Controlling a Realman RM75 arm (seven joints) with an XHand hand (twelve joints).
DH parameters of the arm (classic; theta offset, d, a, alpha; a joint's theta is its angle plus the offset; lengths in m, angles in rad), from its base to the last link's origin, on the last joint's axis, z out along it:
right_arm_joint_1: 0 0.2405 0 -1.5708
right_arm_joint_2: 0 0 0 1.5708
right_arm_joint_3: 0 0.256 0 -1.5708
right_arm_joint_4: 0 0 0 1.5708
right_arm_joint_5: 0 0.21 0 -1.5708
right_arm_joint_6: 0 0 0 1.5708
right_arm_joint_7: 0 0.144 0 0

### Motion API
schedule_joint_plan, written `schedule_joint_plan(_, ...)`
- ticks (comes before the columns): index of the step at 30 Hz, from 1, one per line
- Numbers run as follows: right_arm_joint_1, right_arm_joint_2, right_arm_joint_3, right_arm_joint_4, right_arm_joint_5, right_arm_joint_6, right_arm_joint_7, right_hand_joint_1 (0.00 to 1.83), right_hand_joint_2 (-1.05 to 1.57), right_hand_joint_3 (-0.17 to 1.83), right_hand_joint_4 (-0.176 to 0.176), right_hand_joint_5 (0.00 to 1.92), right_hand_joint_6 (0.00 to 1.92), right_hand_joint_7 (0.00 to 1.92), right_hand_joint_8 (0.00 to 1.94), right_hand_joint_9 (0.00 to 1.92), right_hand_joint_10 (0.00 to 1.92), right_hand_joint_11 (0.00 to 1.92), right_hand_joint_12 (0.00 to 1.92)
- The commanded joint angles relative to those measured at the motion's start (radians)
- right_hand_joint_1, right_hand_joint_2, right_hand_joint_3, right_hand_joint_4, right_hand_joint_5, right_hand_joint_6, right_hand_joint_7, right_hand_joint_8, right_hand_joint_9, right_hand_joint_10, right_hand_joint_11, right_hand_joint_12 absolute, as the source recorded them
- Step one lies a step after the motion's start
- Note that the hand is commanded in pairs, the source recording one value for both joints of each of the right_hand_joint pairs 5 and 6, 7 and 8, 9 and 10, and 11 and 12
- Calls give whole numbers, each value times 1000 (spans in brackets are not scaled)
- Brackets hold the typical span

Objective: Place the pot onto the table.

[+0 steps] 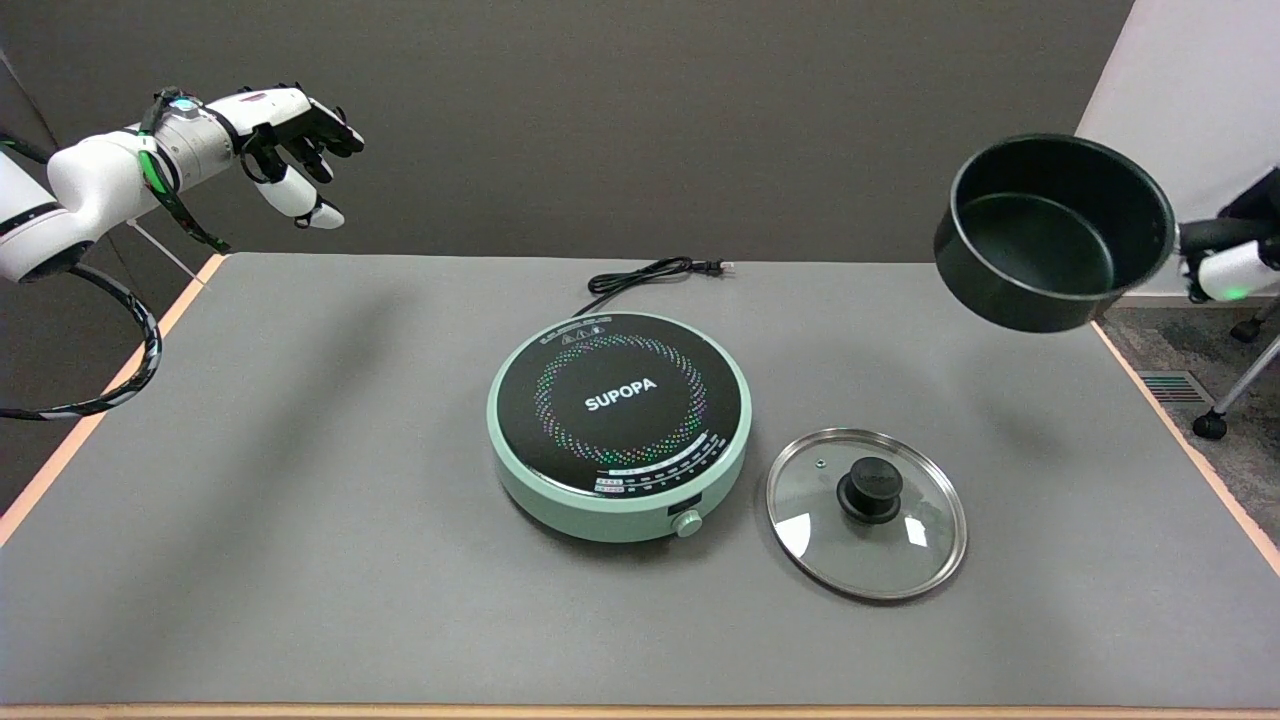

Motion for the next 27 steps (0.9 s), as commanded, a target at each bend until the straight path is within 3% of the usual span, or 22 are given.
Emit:
schedule_joint_plan(1,-362,-179,234,270,100,40,-99,1192,233,1364,-108,1485,1485,1485,1485,1485,1485,1485,1485)
schedule_joint_plan(11,-432,-241,229,373,100,31,-99,1196,209,1422,-105,1469,1469,1469,1469,1469,1469,1469,1469)
schedule_joint_plan(27,-508,-323,213,342,137,55,-146,1197,203,1456,-103,1459,1459,1459,1459,1459,1459,1459,1459)
